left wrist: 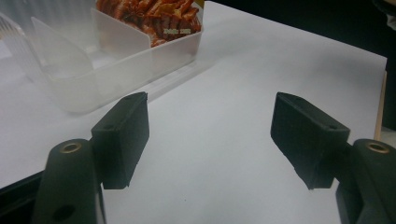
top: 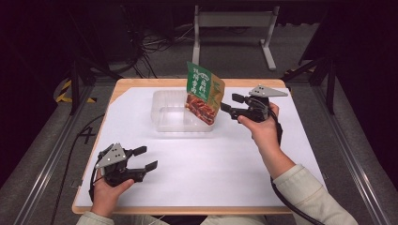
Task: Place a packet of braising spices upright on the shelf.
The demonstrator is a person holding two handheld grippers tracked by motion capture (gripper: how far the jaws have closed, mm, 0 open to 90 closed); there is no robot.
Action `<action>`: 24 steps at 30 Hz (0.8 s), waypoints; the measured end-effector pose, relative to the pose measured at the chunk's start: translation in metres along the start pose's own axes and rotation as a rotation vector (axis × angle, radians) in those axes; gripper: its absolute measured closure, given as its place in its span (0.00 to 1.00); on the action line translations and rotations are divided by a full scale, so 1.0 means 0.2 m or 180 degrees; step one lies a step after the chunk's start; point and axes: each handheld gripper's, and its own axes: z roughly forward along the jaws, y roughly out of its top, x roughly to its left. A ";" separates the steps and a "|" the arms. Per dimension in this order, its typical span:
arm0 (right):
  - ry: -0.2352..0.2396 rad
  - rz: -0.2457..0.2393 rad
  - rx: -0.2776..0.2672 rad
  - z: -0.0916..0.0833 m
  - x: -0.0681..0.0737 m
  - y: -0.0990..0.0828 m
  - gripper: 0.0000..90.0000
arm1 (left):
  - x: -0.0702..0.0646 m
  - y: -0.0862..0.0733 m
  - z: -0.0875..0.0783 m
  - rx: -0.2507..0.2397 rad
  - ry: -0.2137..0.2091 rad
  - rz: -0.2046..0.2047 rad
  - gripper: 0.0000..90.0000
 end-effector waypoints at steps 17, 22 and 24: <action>0.0114 -0.0134 0.0034 -0.42 -0.02 -0.31 0.36 | 0.03 -0.02 -0.04 -0.0060 0.0001 0.0028 0.30; 0.0123 0.0010 0.0040 -0.46 -0.06 -0.44 0.36 | 0.03 -0.02 -0.04 -0.0069 -0.0004 0.0064 0.30; 0.0119 0.0046 0.0036 -0.47 -0.08 -0.50 0.36 | 0.03 -0.03 -0.03 -0.0064 -0.0024 0.0039 0.29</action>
